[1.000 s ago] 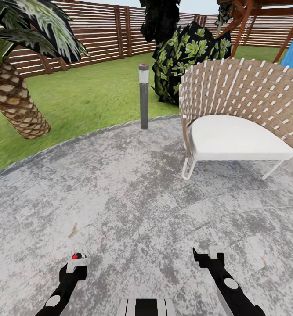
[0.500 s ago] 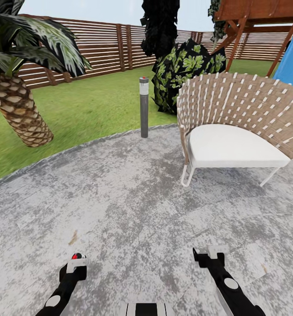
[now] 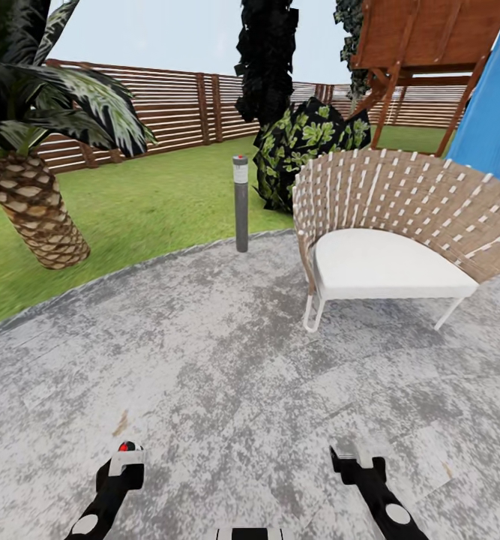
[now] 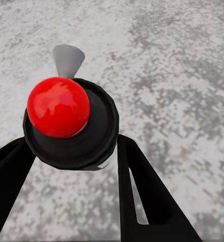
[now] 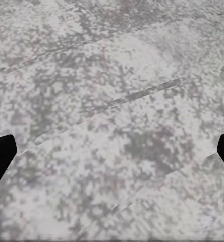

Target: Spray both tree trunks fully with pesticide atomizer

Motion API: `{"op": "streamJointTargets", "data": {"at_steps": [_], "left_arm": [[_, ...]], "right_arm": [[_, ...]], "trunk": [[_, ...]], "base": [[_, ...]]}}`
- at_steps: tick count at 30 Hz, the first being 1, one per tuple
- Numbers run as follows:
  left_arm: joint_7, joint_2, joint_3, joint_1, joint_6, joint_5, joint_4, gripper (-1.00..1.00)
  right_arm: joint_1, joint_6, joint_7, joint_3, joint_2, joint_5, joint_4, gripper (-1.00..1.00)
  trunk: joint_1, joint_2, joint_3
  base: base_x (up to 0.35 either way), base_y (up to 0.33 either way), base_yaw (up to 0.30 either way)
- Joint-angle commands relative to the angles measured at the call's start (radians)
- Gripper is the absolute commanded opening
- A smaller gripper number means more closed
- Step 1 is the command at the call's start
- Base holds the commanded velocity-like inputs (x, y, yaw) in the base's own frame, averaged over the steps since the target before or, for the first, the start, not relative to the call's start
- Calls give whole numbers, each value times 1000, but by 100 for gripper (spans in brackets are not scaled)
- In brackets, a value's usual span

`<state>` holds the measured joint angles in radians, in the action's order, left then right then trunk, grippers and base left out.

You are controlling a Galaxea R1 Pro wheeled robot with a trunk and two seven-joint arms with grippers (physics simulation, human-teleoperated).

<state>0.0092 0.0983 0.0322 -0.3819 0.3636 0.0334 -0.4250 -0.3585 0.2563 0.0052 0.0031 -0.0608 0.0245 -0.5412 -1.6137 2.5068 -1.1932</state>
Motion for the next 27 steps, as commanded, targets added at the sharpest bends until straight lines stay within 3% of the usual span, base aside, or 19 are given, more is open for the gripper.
{"op": "streamJointTargets", "data": {"at_steps": [1, 6, 13, 16, 19, 27], "left_arm": [[1, 0, -1, 1, 3, 2, 2, -100], [2, 1, -1, 31, 6, 2, 3, -100], [2, 7, 0, 67, 2, 1, 9, -100], [4, 6, 0, 86, 3, 2, 10, -100], [7, 5, 0, 92, 3, 2, 11, -100], [7, 5, 4, 104, 2, 3, 10, -100]], "right_arm": [[-1, 17, 0, 0, -1, 3, 13, 100], [0, 86, -2, 3, 0, 12, 82, 100], [0, 113, -11, 2, -7, 93, 90, 100], [15, 132, -11, -2, -10, 95, 125, 100], [20, 150, -11, -11, -30, 94, 193, 100], [21, 236, -20, -32, -36, 92, 261, 100]], "trunk": [[1, 0, 5], [3, -1, 31], [6, -3, 68], [7, -4, 83], [9, -4, 99], [12, -6, 140]], "base": [[0, 0, -114], [0, 0, -116], [0, 0, -146], [0, 0, -177], [0, 0, -178], [0, 0, -157]]}}
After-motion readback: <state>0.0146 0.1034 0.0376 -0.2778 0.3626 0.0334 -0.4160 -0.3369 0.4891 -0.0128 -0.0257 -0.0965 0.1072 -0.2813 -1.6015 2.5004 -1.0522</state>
